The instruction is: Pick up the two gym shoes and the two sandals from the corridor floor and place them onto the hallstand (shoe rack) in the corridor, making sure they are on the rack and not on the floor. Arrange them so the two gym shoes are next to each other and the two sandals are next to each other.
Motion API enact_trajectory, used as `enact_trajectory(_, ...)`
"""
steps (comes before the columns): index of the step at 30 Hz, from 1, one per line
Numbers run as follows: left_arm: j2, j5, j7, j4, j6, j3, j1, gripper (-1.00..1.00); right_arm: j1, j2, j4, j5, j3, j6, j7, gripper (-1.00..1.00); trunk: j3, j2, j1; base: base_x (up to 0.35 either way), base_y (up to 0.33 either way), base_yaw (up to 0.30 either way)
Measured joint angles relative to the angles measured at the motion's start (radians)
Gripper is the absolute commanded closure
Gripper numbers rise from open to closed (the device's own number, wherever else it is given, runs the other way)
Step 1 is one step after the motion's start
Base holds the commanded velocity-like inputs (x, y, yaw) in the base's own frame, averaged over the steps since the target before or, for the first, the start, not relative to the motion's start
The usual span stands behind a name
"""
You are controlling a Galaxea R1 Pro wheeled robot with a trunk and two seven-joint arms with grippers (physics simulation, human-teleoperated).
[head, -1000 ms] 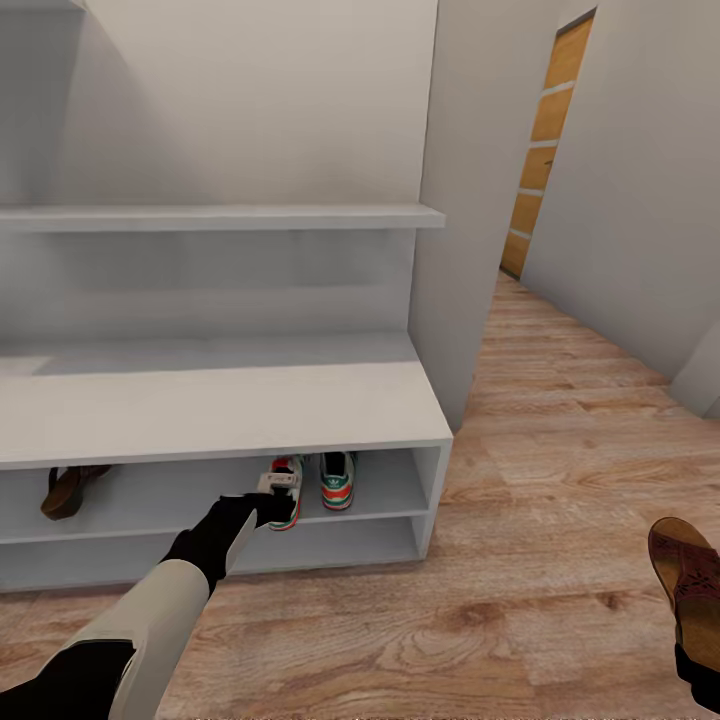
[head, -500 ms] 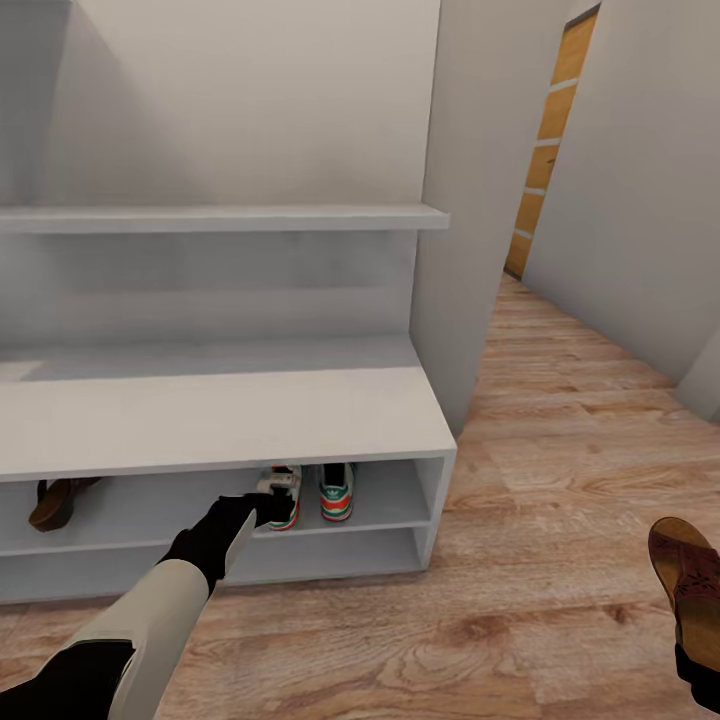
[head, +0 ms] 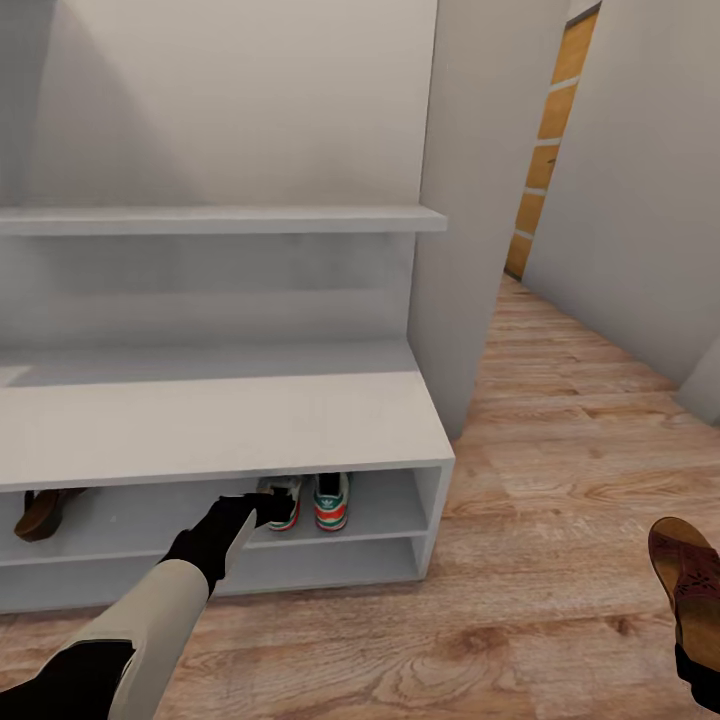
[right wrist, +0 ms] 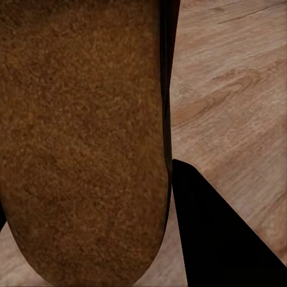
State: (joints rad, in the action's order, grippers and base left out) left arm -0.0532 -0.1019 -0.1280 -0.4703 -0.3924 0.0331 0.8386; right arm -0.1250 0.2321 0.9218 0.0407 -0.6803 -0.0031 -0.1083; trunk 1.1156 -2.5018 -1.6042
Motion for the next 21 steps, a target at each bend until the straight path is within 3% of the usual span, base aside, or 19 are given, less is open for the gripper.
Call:
enact_trajectory(20,0.001,-0.001,0.0,0.001,0.0,0.003,-0.001,1.0,0.0,0.0,-0.001,0.0,0.001,0.0,0.0,1.0,0.0,0.0,0.0,0.043,0.0,0.0)
enact_trajectory(21,0.001,-0.001,0.0,0.001,0.0,0.003,-0.001,-1.0,0.0,0.0,-0.001,0.0,0.001,0.0,0.0,1.0,0.0,0.0,0.0,0.0,0.0,0.0)
